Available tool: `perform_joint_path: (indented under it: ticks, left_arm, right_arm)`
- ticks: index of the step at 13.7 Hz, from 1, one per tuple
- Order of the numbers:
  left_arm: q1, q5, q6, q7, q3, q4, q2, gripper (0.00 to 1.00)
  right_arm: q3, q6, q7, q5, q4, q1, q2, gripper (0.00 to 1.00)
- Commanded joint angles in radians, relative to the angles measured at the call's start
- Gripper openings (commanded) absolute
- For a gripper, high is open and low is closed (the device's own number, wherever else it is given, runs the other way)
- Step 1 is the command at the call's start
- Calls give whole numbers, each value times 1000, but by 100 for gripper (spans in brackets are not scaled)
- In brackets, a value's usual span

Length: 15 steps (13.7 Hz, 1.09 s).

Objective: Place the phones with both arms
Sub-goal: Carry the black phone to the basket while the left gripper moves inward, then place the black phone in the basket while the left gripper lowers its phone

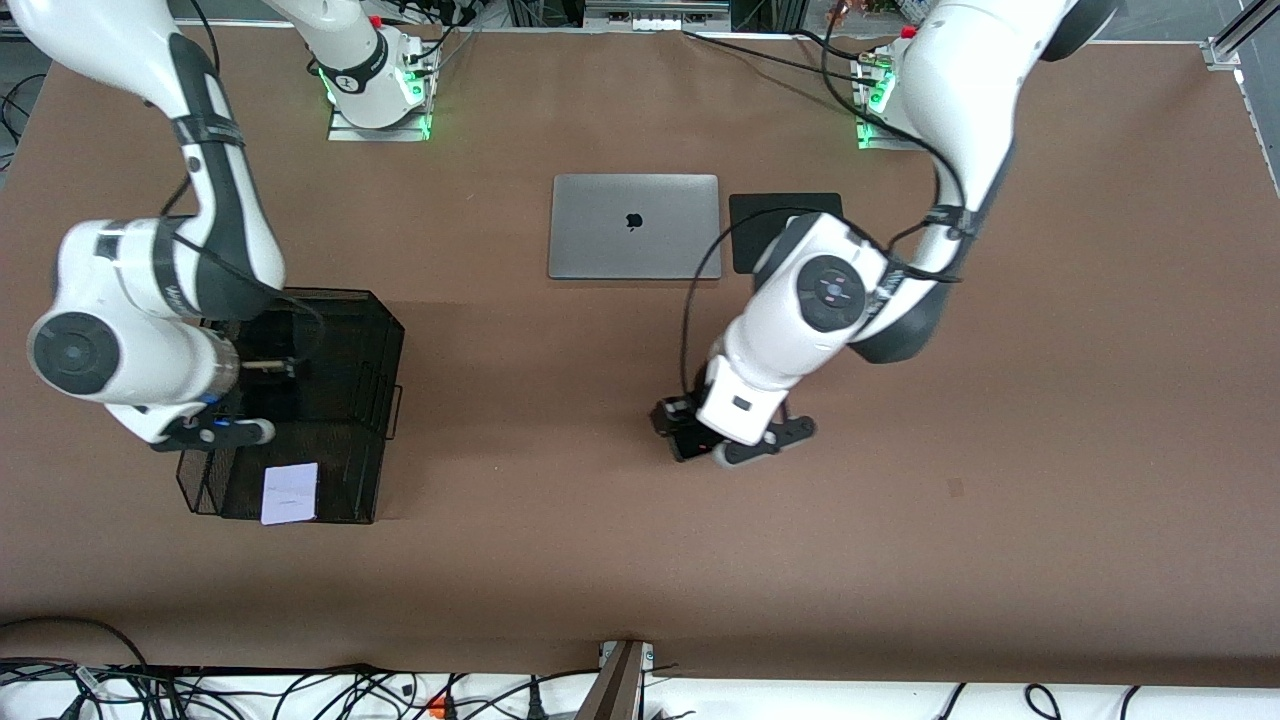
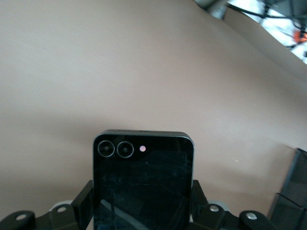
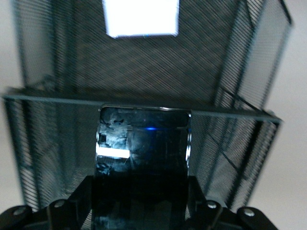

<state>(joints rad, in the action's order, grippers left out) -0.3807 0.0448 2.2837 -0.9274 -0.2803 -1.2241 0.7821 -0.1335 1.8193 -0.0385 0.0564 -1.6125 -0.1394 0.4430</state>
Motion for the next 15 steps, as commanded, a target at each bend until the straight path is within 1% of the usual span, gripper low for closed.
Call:
perform_joint_path:
  ticks: [1,2,3,4,5,6,8,11,13,15]
  left_arm:
    - [-82,15,71,-14,24,69,66,0]
    - [-114,12,77,-14,26,99,103,0]
    - [-151,10,79,-14,41,156,158,0]
    - [-206,12,79,-19,80,217,214,0]
    - [-254,13,79,-42,126,256,256,0]
    - [-285,13,80,-53,160,273,279,0]
    - [-309,13,117,-63,174,273,308,0]
    - [-322,12,118,-65,193,273,335,0]
    - [-349,12,120,-57,237,275,356,0]
    - [-391,10,120,-51,277,272,362,0]
  right_arm:
    - [-56,52,-34,-33,-162,-2,-122,0]
    - [-76,84,-34,-33,-206,-2,-145,0]
    - [-93,119,-40,-32,-223,-2,-147,0]
    - [-109,136,-61,-32,-227,0,-139,0]
    - [-119,153,-64,-33,-231,1,-133,0]
    - [-121,167,-69,-32,-248,3,-133,0]
    - [-121,198,-69,-33,-260,3,-127,0]
    - [-121,221,-58,-46,-274,3,-121,0]
    - [-117,236,-52,-47,-273,-2,-115,0]
    - [-113,265,-52,-72,-273,-3,-93,0]
